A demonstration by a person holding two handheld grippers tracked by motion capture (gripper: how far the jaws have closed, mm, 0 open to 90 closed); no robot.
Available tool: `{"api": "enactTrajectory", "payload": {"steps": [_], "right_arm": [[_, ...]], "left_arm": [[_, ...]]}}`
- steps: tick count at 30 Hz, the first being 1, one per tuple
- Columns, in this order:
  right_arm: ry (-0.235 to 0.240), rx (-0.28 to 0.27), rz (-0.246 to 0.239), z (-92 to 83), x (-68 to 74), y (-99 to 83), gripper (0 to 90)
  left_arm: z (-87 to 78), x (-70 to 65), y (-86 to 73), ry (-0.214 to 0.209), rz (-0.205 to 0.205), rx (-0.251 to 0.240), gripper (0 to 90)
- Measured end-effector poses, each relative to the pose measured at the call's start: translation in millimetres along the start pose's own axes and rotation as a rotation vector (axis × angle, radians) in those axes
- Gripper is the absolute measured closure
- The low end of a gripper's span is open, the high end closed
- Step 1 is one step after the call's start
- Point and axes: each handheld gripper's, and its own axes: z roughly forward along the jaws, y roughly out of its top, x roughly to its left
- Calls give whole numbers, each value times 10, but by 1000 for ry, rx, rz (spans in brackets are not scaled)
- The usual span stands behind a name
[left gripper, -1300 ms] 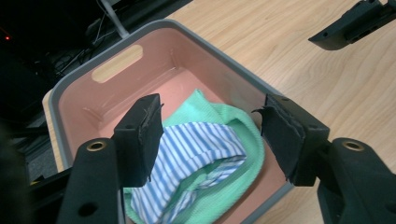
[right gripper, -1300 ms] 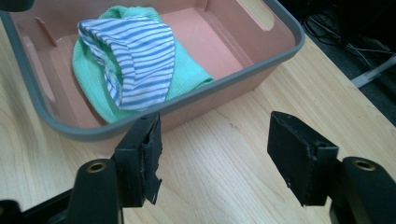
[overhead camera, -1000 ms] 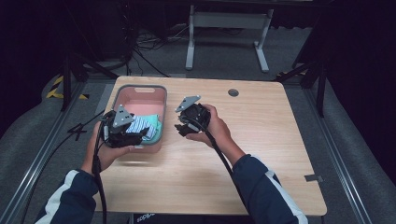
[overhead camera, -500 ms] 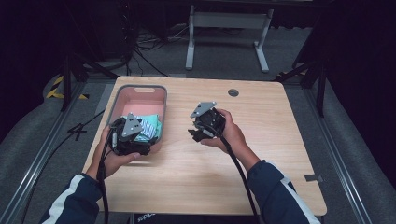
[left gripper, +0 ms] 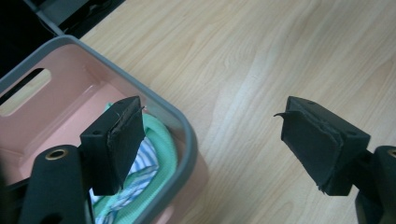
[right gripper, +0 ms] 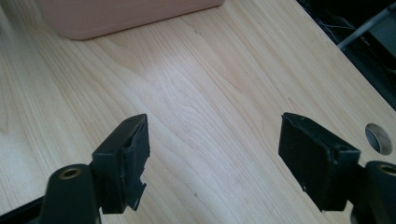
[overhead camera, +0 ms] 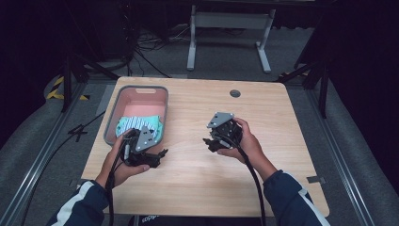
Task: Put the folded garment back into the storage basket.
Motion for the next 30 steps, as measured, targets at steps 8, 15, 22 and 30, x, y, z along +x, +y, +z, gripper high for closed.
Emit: {"api": "enactTrajectory", "payload": {"steps": [8,15,22,30], "right_arm": [[-15,6,29,-65,-27,-276,255],[-32,9,47,-121,-36,-523,255],[-41,22,67,-200,-25,-864,248],[-45,36,97,-258,-41,-1161,245]], "left_arm": [[142,-187,-80,-54,35,21,212],[226,-297,-144,-72,43,12,216],[322,-357,-232,-111,33,13,217],[431,-427,-333,-162,52,44,209]]}}
